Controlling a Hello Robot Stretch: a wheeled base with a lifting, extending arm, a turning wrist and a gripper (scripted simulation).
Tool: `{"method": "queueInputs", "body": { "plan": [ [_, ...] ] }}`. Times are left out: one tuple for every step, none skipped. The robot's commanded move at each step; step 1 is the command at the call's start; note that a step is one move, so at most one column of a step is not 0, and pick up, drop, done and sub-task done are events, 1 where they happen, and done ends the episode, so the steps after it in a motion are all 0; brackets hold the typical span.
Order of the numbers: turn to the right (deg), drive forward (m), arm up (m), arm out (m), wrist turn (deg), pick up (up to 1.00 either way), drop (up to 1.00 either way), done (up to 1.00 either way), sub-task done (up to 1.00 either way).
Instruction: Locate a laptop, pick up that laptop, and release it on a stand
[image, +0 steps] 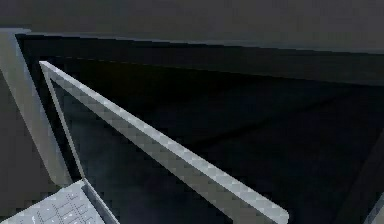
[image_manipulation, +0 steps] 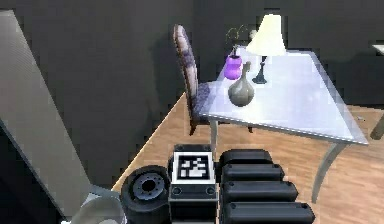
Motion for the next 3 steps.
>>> {"method": "queueInputs", "body": {
  "plan": [
    [0.0,0.00,0.00,0.00,39.0,0.00,0.00,0.00,0.00],
    [0.0,0.00,0.00,0.00,0.0,0.00,1.00,0.00,0.00],
    [0.0,0.00,0.00,0.00,0.0,0.00,0.00,1.00,0.00]
  ]
}}
